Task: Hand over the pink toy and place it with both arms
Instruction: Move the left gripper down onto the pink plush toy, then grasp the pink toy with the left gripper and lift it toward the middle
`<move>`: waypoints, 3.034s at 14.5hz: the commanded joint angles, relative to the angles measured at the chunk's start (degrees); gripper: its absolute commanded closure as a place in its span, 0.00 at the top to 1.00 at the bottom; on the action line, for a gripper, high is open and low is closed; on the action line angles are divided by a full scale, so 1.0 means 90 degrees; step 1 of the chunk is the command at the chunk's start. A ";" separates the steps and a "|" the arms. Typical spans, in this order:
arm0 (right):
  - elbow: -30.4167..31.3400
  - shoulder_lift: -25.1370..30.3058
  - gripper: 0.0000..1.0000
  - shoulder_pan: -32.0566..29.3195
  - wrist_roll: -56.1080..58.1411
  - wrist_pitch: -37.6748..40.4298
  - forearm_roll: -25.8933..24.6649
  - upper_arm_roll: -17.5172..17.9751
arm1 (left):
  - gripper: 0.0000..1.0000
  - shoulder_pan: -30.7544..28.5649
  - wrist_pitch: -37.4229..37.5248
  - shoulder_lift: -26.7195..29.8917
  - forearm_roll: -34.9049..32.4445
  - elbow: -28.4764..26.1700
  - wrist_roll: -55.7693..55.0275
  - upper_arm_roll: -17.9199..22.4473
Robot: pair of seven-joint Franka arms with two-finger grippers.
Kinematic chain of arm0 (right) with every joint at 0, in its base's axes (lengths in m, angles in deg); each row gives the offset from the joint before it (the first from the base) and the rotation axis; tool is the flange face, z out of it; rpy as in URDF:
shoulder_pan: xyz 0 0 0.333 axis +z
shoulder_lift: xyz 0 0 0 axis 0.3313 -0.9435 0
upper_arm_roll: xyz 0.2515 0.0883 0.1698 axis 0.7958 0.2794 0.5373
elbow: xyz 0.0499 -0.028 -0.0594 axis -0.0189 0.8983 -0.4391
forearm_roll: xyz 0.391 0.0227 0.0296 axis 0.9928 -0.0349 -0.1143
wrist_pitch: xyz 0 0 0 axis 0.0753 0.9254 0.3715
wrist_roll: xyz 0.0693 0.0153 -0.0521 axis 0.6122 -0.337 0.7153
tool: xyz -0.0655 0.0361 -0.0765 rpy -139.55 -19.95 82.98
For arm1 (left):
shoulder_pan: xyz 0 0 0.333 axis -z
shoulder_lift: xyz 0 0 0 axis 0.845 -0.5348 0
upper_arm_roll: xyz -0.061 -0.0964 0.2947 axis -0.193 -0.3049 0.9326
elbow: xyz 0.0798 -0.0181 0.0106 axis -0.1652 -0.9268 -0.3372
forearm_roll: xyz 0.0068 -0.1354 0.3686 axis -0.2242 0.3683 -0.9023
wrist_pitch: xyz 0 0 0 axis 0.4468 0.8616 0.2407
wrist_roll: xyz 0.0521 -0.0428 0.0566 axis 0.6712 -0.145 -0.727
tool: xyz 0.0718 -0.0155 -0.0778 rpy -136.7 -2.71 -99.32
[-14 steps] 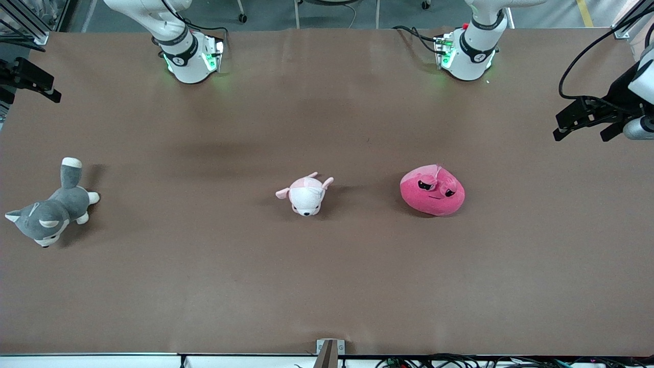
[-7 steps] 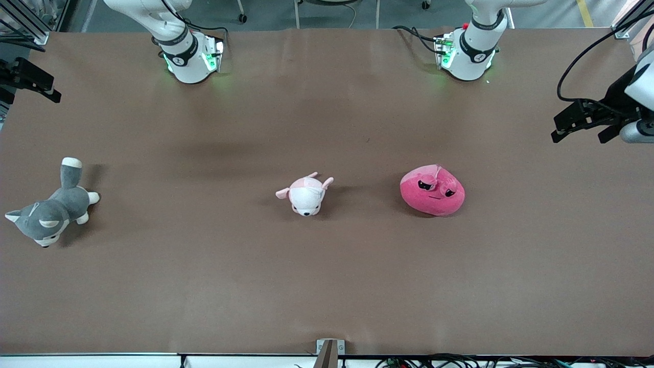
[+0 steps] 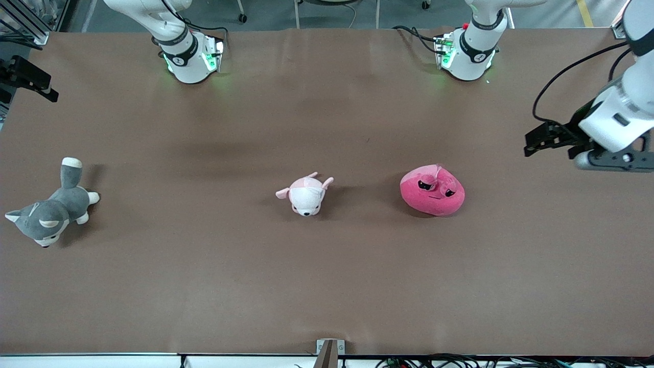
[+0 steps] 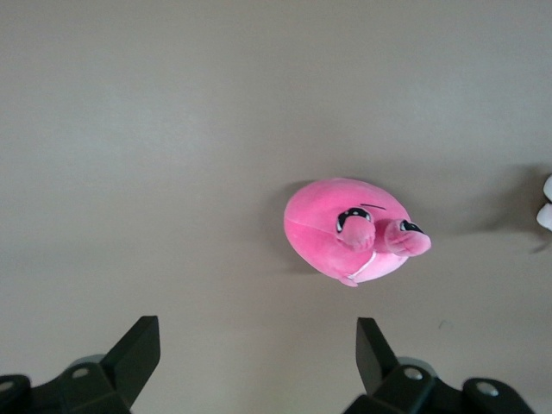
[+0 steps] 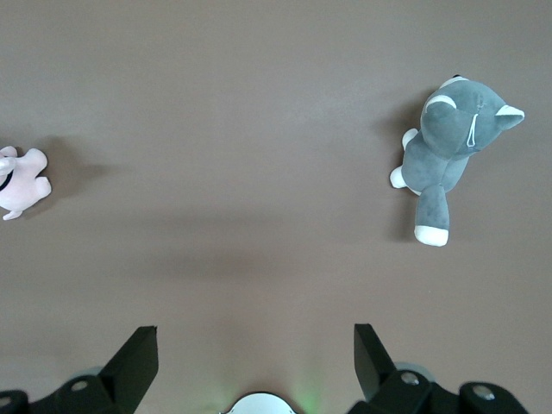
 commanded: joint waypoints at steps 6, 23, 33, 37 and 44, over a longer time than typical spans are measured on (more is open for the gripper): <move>0.0003 0.0036 1.00 -0.0010 0.0049 0.0028 0.0020 -0.0006 | 1.00 0.0418 -0.0002 -0.0986 -0.0034 -0.0021 -0.0559 -0.0141; 0.0033 0.0036 1.00 0.0019 -0.0087 0.0067 -0.0204 0.0033 | 0.98 0.0701 -0.2063 -0.1494 0.0327 -0.1506 -0.1382 -0.0160; 0.0042 0.0045 1.00 0.0000 -0.0107 0.0096 0.0050 0.0023 | 0.53 0.0779 -0.2093 -0.1729 0.0327 -0.1437 -0.1567 -0.0160; 0.0042 0.0036 1.00 0.0000 -0.0097 0.0106 0.0050 0.0023 | 0.12 0.0779 -0.2093 -0.1671 0.0327 -0.1418 -0.1567 -0.0209; 0.0042 0.0036 1.00 0.0000 -0.0097 0.0106 0.0050 0.0023 | 0.00 0.0769 -0.1051 -0.1563 0.0357 -0.0268 -0.2181 -0.0521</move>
